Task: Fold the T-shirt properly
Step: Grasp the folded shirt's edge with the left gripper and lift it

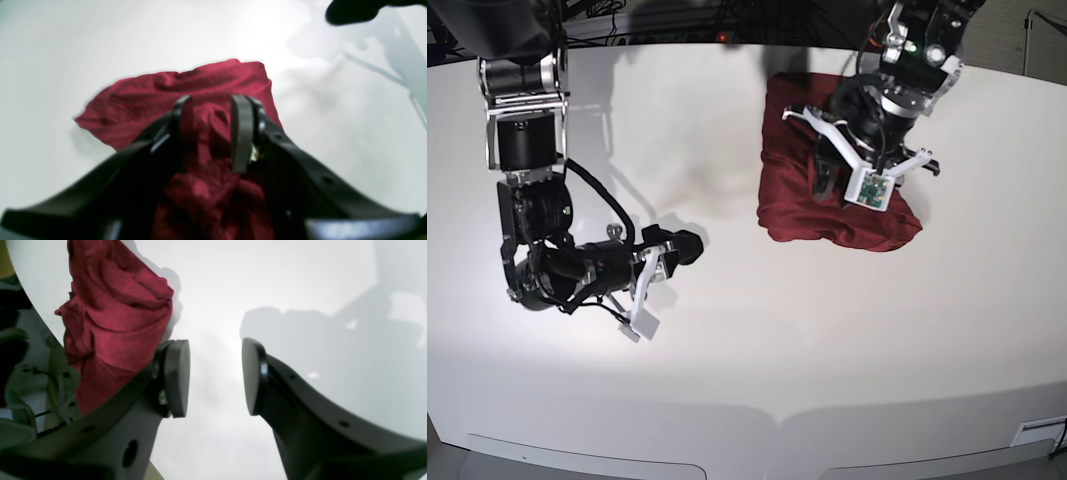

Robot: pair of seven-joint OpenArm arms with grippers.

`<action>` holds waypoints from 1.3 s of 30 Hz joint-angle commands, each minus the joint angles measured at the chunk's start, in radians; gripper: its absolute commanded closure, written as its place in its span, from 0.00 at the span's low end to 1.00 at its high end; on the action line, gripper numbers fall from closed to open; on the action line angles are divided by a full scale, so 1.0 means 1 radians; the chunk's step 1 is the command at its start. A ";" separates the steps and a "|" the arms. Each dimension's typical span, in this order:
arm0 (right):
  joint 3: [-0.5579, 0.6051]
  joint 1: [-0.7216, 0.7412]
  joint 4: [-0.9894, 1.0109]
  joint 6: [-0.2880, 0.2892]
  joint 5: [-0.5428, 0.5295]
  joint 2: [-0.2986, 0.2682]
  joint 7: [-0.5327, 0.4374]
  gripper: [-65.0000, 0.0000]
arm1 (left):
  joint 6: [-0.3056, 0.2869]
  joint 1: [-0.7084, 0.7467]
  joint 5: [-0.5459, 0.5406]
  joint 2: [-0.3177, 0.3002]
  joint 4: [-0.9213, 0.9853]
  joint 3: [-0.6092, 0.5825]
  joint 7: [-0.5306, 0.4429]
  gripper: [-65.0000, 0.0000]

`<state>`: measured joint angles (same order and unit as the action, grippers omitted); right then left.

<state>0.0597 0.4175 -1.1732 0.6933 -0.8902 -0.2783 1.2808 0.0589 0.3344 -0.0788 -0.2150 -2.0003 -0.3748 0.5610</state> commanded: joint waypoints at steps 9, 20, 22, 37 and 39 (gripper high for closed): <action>-0.003 0.029 -0.018 0.005 -0.038 -0.021 -0.013 0.63 | 0.001 -0.034 0.050 0.058 0.146 0.000 -0.054 0.72; -0.003 0.029 -0.018 0.005 -0.037 -0.021 -0.017 0.63 | 0.000 -0.055 0.053 0.084 0.156 0.000 -0.053 1.00; -0.003 0.029 -0.018 0.005 -0.038 -0.021 -0.017 0.63 | 0.002 -0.055 0.053 0.084 0.156 0.000 -0.053 1.00; -0.003 0.029 -0.018 0.005 -0.038 -0.018 -0.024 0.63 | 0.324 0.094 0.169 -0.076 0.012 0.001 -0.008 1.00; -0.002 0.029 -0.018 0.005 -0.038 -0.018 -0.024 0.63 | 0.347 0.127 0.171 -0.102 0.013 0.001 -0.009 1.00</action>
<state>0.0605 0.4175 -1.1732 0.6933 -0.9104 -0.2905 1.2724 0.3965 0.4614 0.0803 -0.3164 -1.9682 -0.3744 0.5770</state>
